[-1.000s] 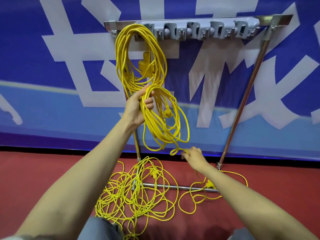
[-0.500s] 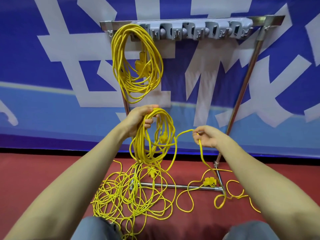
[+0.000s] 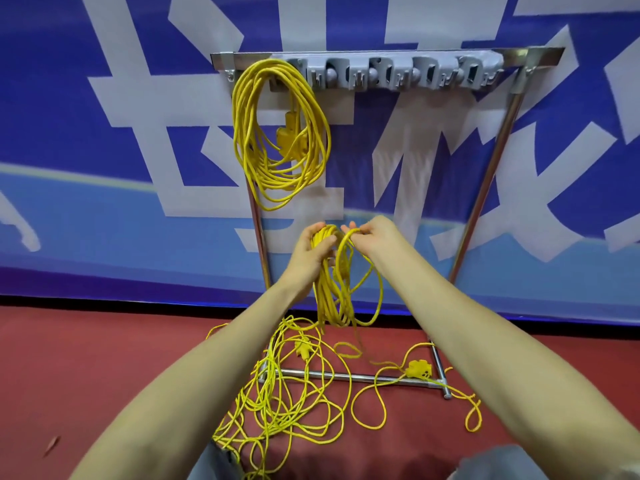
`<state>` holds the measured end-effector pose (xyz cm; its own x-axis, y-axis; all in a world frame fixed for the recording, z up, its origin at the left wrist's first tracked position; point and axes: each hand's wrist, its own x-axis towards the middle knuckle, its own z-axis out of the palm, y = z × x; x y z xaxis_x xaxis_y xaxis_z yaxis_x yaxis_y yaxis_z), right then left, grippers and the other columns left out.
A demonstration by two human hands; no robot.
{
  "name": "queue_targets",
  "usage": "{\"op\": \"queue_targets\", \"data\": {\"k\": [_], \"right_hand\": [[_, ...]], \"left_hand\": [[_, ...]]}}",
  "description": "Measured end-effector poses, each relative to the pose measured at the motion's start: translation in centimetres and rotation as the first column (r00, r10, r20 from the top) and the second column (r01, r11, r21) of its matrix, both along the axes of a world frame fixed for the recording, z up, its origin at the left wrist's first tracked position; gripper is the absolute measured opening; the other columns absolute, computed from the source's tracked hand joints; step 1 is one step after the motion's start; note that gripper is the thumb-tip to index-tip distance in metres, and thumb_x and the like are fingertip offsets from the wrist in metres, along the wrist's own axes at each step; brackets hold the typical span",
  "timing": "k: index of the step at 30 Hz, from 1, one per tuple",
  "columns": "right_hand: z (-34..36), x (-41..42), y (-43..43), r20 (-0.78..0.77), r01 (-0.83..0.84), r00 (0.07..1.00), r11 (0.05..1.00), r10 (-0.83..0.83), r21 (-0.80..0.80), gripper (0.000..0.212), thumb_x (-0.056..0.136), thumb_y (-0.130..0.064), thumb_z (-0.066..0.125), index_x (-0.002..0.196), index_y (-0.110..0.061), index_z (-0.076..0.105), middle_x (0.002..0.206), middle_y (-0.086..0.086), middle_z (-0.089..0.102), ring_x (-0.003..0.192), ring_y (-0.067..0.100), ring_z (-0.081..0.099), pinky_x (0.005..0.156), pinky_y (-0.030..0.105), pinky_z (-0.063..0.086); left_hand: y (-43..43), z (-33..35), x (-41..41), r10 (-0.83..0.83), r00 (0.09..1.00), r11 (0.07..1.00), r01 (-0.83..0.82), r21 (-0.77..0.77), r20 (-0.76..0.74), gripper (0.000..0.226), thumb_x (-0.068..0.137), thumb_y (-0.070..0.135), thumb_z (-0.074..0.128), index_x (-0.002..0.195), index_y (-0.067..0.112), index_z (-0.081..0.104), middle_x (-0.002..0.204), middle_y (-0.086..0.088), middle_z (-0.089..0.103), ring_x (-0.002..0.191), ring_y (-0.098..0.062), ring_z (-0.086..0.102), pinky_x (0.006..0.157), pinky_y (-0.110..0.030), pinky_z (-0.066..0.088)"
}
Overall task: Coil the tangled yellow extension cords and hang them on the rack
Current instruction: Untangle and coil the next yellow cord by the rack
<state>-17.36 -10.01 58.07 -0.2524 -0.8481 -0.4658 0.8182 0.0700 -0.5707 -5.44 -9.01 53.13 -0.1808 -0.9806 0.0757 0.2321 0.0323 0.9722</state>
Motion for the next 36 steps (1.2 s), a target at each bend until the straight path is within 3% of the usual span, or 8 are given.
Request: {"op": "queue_targets", "data": {"k": [10, 13, 16, 18, 20, 25, 28, 36], "right_hand": [[-0.6, -1.6, -1.2, 0.122, 0.019, 0.992, 0.997, -0.028, 0.079, 0.048, 0.094, 0.013, 0.022, 0.141, 0.001, 0.031, 0.143, 0.023, 0.032, 0.126, 0.033, 0.045, 0.083, 0.037, 0.046], [-1.5, -2.0, 0.3, -0.264, -0.306, 0.91, 0.948, 0.319, 0.089, 0.02, 0.098, 0.0, 0.04, 0.11, 0.002, 0.056, 0.112, 0.013, 0.056, 0.111, 0.027, 0.058, 0.089, 0.039, 0.05], [-2.5, -2.9, 1.7, -0.834, -0.395, 0.348, 0.874, 0.428, 0.284, 0.013, 0.095, -0.018, 0.05, 0.096, -0.014, 0.062, 0.085, 0.006, 0.052, 0.066, 0.014, 0.052, 0.063, 0.027, 0.051], [-3.4, -3.8, 1.9, -0.942, -0.381, -0.177, 0.863, 0.285, 0.333, 0.007, 0.088, -0.022, 0.06, 0.093, -0.02, 0.064, 0.091, 0.007, 0.047, 0.075, 0.016, 0.051, 0.065, 0.022, 0.042], [-3.8, -3.9, 2.1, -0.92, -0.424, -0.38, 0.866, 0.096, 0.265, 0.01, 0.085, -0.024, 0.065, 0.093, -0.02, 0.062, 0.099, 0.005, 0.041, 0.097, 0.018, 0.043, 0.082, 0.024, 0.035], [-1.3, -3.1, 2.0, -0.98, -0.663, -0.173, 0.748, -0.097, 0.043, 0.009, 0.089, -0.028, 0.062, 0.085, -0.021, 0.059, 0.078, 0.003, 0.059, 0.072, 0.012, 0.052, 0.072, 0.042, 0.047], [-0.1, -2.8, 2.0, -0.994, -0.738, -0.079, 0.675, -0.076, 0.008, 0.005, 0.089, -0.024, 0.063, 0.084, -0.023, 0.063, 0.075, -0.004, 0.059, 0.072, 0.007, 0.053, 0.072, 0.035, 0.046], [0.2, -2.8, 0.6, -0.922, -0.439, 0.372, 0.856, -0.105, -0.274, 0.008, 0.09, -0.017, 0.062, 0.083, -0.017, 0.06, 0.068, -0.007, 0.05, 0.055, 0.0, 0.044, 0.054, 0.014, 0.034]], "left_hand": [[0.7, 0.5, 0.8, -0.144, 0.989, 0.989, 0.144, 0.044, -0.015, 0.035, 0.098, 0.007, 0.051, 0.132, 0.005, 0.041, 0.071, -0.011, 0.057, 0.05, -0.014, 0.059, 0.048, -0.026, 0.053], [0.3, 0.7, 1.3, -0.116, 0.993, 0.992, 0.115, 0.051, 0.014, 0.035, 0.096, 0.005, 0.054, 0.13, 0.007, 0.044, 0.06, -0.005, 0.056, 0.046, -0.013, 0.054, 0.047, -0.023, 0.047], [-0.4, 1.1, 1.9, -0.094, 0.995, 0.994, 0.093, 0.065, 0.023, 0.032, 0.096, 0.004, 0.054, 0.126, 0.008, 0.045, 0.055, -0.003, 0.056, 0.044, -0.013, 0.052, 0.045, -0.022, 0.045], [-0.6, 1.4, 2.3, -0.116, 0.993, 0.991, 0.113, 0.073, 0.032, 0.028, 0.097, 0.005, 0.053, 0.123, 0.01, 0.046, 0.054, -0.004, 0.055, 0.043, -0.014, 0.051, 0.044, -0.022, 0.044], [-0.6, 1.8, 2.4, -0.148, 0.988, 0.986, 0.144, 0.082, 0.044, 0.023, 0.097, 0.007, 0.053, 0.119, 0.013, 0.047, 0.056, -0.004, 0.055, 0.044, -0.014, 0.05, 0.044, -0.022, 0.044], [-0.2, 2.4, 2.7, -0.158, 0.987, 0.985, 0.158, 0.069, -0.004, 0.021, 0.097, 0.005, 0.053, 0.116, 0.012, 0.051, 0.062, -0.003, 0.055, 0.049, -0.01, 0.053, 0.043, -0.02, 0.044], [0.0, 2.2, 2.8, -0.166, 0.986, 0.983, 0.168, 0.072, -0.034, 0.028, 0.097, 0.007, 0.053, 0.124, 0.007, 0.048, 0.068, -0.005, 0.057, 0.051, -0.012, 0.056, 0.044, -0.02, 0.046], [0.7, 1.9, 2.8, -0.231, 0.968, 0.967, 0.239, 0.084, -0.097, 0.022, 0.098, 0.007, 0.049, 0.119, 0.007, 0.053, 0.075, -0.008, 0.064, 0.059, -0.018, 0.065, 0.059, -0.033, 0.059]]}}
